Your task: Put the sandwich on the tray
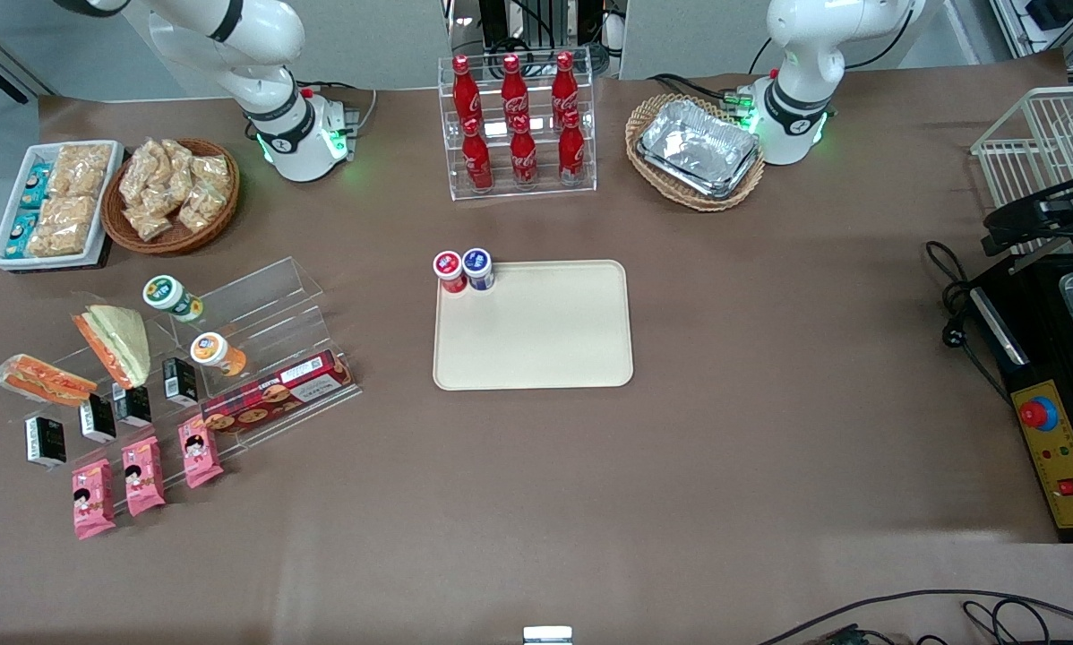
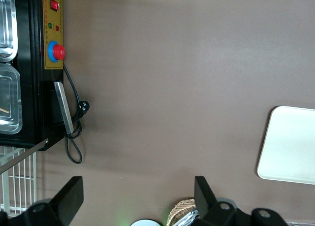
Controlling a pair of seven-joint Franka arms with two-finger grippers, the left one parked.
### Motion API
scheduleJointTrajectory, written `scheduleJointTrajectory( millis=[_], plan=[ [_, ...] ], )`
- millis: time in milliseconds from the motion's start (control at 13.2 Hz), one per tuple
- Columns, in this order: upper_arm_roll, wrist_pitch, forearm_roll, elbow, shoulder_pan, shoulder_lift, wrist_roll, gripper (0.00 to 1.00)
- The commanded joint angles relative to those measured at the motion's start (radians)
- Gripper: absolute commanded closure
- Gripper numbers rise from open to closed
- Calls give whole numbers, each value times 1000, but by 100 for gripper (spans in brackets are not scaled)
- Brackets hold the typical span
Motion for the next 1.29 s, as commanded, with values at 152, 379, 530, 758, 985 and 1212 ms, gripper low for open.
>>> scheduleJointTrajectory(
  millis=[152, 379, 530, 758, 985, 1212],
  plan=[
    [-43, 69, 89, 12, -2, 96, 4, 0],
    [-43, 53, 141, -1, -25, 96, 8, 0],
    [-43, 23, 141, -16, -24, 94, 3, 0],
    [-43, 23, 144, -45, -24, 98, 4, 0],
    [-43, 21, 146, -68, -36, 101, 4, 0],
    [-42, 23, 146, -77, -38, 111, -2, 0]
  ],
)
